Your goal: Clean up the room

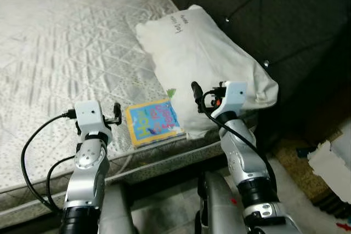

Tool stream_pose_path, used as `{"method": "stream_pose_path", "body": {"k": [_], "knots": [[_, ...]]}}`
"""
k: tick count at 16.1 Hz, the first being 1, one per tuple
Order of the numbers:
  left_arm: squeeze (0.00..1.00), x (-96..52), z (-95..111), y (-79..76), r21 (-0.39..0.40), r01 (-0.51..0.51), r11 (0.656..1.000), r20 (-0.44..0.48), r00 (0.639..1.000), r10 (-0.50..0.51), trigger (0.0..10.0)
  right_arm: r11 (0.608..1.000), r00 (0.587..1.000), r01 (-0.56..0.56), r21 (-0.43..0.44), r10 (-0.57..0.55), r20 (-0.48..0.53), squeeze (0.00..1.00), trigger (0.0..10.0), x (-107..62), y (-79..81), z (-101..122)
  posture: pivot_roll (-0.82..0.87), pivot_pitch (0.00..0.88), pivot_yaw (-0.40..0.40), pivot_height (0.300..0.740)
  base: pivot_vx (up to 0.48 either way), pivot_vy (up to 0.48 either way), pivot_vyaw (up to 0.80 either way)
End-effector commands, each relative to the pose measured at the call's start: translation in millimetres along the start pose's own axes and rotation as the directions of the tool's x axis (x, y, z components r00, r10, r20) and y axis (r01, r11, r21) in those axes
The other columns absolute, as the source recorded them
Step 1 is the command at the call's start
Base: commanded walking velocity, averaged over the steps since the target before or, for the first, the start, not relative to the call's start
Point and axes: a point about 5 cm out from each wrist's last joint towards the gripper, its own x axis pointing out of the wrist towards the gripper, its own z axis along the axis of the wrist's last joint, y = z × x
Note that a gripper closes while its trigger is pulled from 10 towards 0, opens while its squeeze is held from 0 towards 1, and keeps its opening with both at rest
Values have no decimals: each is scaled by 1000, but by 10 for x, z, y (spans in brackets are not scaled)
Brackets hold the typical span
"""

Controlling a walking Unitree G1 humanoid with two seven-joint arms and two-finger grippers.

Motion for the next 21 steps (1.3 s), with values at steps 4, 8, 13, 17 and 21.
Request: {"method": "stream_pose_path", "body": {"k": [4,8,13,17,21], "knots": [[0,-22,100,8,103,38,994,77,996,-46,10000,1000,1000,19,-11,-19,1,0,10000,-48,-50,5,-51,0,6,693,0,0,0],[0,-17,155,-37,126,42,991,118,991,-57,10000,1000,1000,24,-11,-24,-1,0,10000,-67,-46,9,-53,0,7,730,0,0,0],[0,-39,138,-94,102,119,988,109,985,-130,10000,999,999,32,-13,-32,-6,0,10000,-82,-61,10,-58,0,2,740,0,0,0],[0,-54,147,-147,91,146,985,122,980,-156,10000,999,999,29,-17,-29,-14,0,10000,-96,-75,14,-60,8,-9,740,0,0,0],[0,-72,174,-175,93,168,981,143,973,-180,10000,999,999,30,-21,-30,-13,0,10000,-96,-77,17,-58,12,-13,740,0,0,0]]}}
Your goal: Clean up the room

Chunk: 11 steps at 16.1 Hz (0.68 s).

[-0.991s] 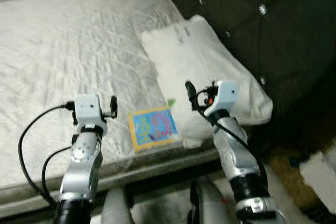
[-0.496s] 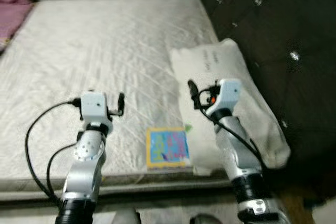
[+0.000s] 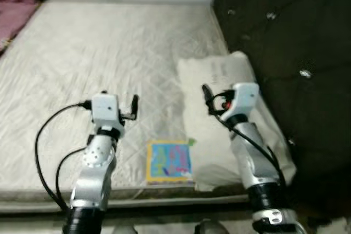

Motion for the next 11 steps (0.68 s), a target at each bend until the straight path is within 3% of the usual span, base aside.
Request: {"method": "stream_pose_path", "body": {"k": [1,5,6,7,11], "knots": [[0,-27,1,80,18,-27,999,3,1000,27,10000,999,999,-32,6,32,12,0,10000,19,102,28,-59,12,-12,740,0,0,0],[0,-6,3,58,1,-15,1000,1,1000,15,10000,996,997,65,-61,-67,-46,0,10000,30,7,-41,-61,12,-13,740,0,73,0],[0,-4,4,44,-8,-6,1000,1,1000,6,10000,992,996,78,-98,-83,-41,0,10000,30,-1,-38,-61,11,-13,740,0,480,0],[0,4,-2,26,-38,6,999,-5,1000,-6,10000,997,998,53,-61,-55,-29,0,10000,25,21,-24,-61,7,-13,740,0,480,0],[0,18,4,12,-72,6,997,-2,1000,-6,10000,996,997,63,-62,-65,-44,0,10000,40,19,-33,-63,0,-15,740,0,480,0]]}}
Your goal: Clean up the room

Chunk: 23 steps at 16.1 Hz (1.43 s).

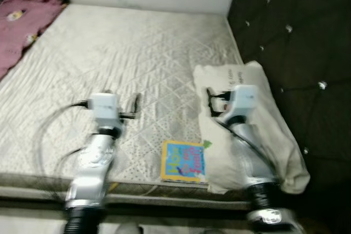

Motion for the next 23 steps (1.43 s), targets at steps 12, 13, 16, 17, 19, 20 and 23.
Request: {"method": "stream_pose_path", "body": {"k": [12,13,16,17,19,20,23], "knots": [[0,46,53,-115,-49,24,999,10,1000,-24,10000,1000,1000,5,16,-5,-5,0,10000,-20,-142,-3,-66,18,-16,740,0,480,-297],[0,47,54,-117,-51,25,998,10,1000,-24,10000,1000,1000,2,16,-2,-5,0,10000,-19,-142,-3,-67,19,-17,740,0,480,0],[0,54,54,-114,-53,21,998,8,1000,-21,10000,1000,1000,0,15,0,-7,0,10000,-14,-140,-1,-68,20,-18,740,0,480,0],[0,56,55,-113,-52,20,998,8,1000,-20,10000,1000,1000,-1,15,1,-6,0,10000,-13,-139,0,-67,19,-17,740,0,480,0],[0,60,57,-111,-51,20,998,10,1000,-19,10000,1000,1000,-2,16,2,-4,0,10000,-10,-136,3,-67,18,-16,740,0,480,0],[0,62,62,-111,-49,19,999,15,1000,-19,10000,1000,1000,-2,18,2,-3,0,10000,-8,-135,3,-67,17,-16,740,0,480,0],[0,69,75,-111,-29,13,999,23,1000,-13,10000,1000,1000,-4,19,4,2,0,10000,-5,-129,8,-67,14,-15,740,0,156,0]]}}
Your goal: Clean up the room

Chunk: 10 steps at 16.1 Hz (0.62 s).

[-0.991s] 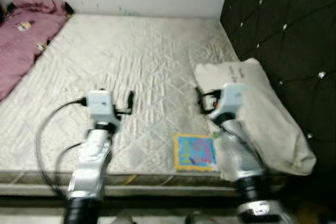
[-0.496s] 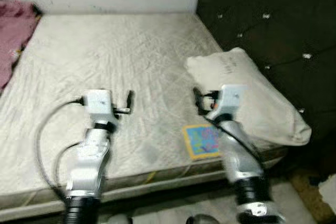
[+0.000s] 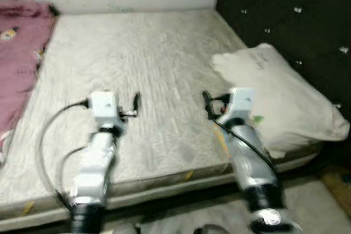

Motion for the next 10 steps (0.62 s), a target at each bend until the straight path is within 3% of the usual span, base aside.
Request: {"method": "stream_pose_path", "body": {"k": [1,3,9,10], "knots": [[0,12,17,-51,-6,7,1000,7,1000,-7,10000,1000,1000,15,-15,-15,13,0,10000,-1,-67,37,-67,14,-15,740,0,0,0],[0,13,10,-56,-12,7,1000,1,1000,-7,10000,999,1000,4,-35,-3,19,0,10000,-4,-52,43,-67,14,-15,740,0,480,0],[0,17,4,-60,-13,5,1000,-4,1000,-5,10000,999,1000,5,-39,-4,18,0,10000,-4,-51,41,-67,14,-15,740,0,480,704],[0,16,4,-63,-12,7,1000,-4,1000,-7,10000,999,1000,6,-38,-5,17,0,10000,-5,-54,40,-67,14,-15,740,0,480,0]]}}
